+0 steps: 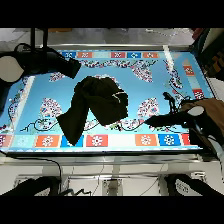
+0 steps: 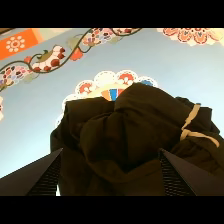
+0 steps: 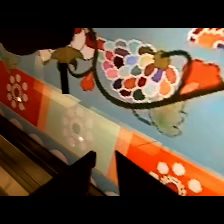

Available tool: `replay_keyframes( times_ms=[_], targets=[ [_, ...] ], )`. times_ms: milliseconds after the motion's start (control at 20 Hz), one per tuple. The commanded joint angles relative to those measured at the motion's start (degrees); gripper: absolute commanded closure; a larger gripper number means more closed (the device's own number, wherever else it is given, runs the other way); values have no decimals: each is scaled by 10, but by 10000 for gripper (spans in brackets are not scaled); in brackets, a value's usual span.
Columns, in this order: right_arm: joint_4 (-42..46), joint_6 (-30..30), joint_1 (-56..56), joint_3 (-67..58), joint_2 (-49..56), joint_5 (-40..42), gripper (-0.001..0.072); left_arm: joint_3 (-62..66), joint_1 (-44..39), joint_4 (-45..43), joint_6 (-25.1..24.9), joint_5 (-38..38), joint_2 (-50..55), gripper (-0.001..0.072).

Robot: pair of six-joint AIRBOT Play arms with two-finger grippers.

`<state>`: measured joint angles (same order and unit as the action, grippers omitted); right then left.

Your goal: Fold the clothes and pants, and hang the long-sleeved shirts on hangers.

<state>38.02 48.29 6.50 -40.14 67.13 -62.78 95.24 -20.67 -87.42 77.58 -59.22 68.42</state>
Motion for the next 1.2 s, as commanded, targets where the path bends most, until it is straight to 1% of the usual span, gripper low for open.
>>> replay_keyframes(
  times_ms=[0, 50, 100, 200, 250, 350, 500, 600, 850, 1000, 1050, 1100, 1150],
  targets=[
    [-139, -34, -25, 81, 7, 106, 343, 0, 0, 0, 0, 0, 0, 11],
    [-150, -25, -38, 73, 19, 115, 283, 0, 0, 0, 0, 0, 0, 11],
    [-164, -19, -49, 58, 40, 115, 251, 0, 0, 0, 0, 0, 0, 11],
    [-171, -8, -69, 9, 98, 93, 244, 0, 0, 0, 0, 0, 0, 11],
    [-171, -8, -77, -22, 129, 69, 213, 0, 0, 0, 0, 0, 0, 11],
    [-169, -9, -82, -91, 195, 17, 194, 0, 0, 0, 0, 0, 0, 11],
    [-165, -8, -84, -184, 283, -55, 194, 0, 0, 0, 0, 0, 0, 11],
    [-158, -8, -92, -234, 329, -81, 193, 0, 0, 0, 0, 0, 0, 11],
    [-118, -9, -118, -303, 372, -81, 194, 0, 0, 0, 0, 0, 0, 11],
    [-113, -36, -130, -310, 374, -93, 196, 0, 0, 0, 0, 0, 0, 11],
    [-113, -53, -136, -310, 373, -102, 209, 0, 0, 1, 0, 0, 0, 11],
    [-113, -73, -142, -310, 373, -111, 261, 0, 0, 7, 0, 0, 0, 11],
    [-114, -89, -149, -310, 373, -113, 274, 0, 0, 10, 0, 0, 0, 11]
  ],
)
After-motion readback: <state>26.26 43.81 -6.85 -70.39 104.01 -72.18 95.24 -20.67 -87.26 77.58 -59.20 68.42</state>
